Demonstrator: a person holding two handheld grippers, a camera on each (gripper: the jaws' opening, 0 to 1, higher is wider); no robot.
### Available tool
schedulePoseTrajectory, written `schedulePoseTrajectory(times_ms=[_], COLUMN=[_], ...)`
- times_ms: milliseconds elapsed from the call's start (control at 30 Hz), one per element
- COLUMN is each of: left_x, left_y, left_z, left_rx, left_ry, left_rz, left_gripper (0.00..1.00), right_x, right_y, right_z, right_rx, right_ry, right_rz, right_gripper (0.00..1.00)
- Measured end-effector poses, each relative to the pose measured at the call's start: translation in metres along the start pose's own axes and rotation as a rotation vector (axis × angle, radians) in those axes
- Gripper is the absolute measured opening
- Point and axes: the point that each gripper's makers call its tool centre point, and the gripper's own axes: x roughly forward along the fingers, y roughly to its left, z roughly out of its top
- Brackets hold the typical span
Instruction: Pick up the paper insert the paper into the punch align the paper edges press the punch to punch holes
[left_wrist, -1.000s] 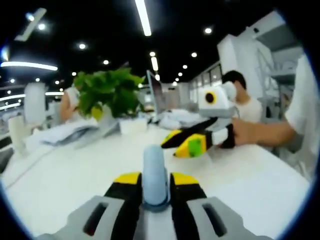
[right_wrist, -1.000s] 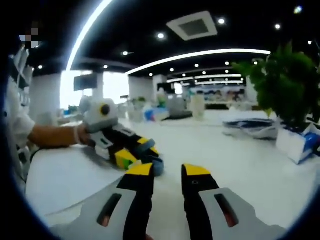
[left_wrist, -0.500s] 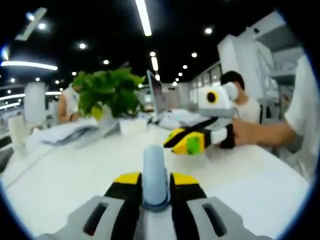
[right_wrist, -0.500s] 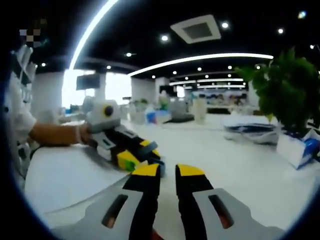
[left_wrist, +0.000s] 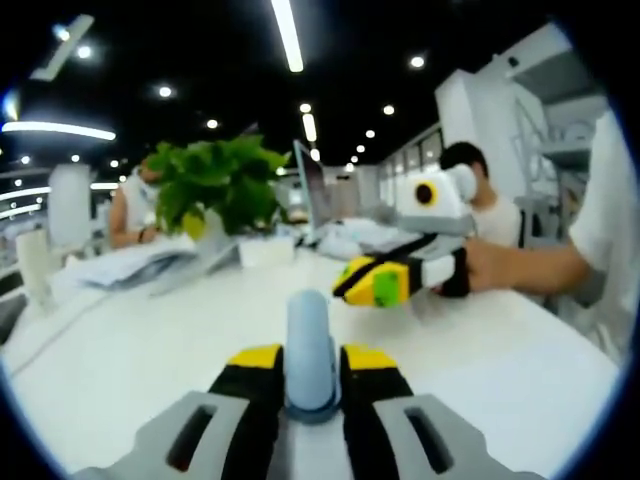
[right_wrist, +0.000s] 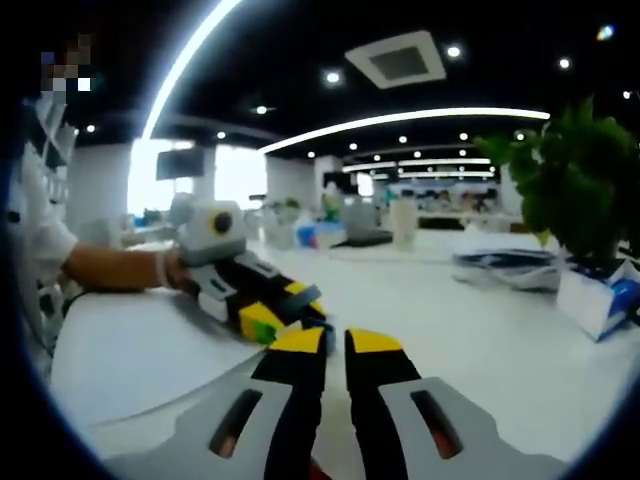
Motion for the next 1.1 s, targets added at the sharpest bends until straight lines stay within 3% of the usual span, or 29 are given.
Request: schedulePoseTrajectory(times_ms=[633, 833, 1100], left_x=[0.0, 0.0, 0.0], left_y=[0.001, 0.001, 0.002], left_z=[0.0, 0.0, 0.001], left_rx=[0.003, 0.007, 0.006], left_ry=[0.0, 0.001, 0.003], left_rz=[-0.001, -0.001, 0.0], left_gripper=[0.24, 0.24, 0.24], right_x=[0.001, 0.002, 0.02], right_y=[0.003, -0.001, 0.013], right_z=[0.001, 0.011, 0.031], right_rx=[-0.014, 0.08, 0.083], right_ry=[0.007, -0.028, -0.045], right_rz=[-0.001, -0.044, -0.088], right_gripper=[0.05, 0.05, 0.05])
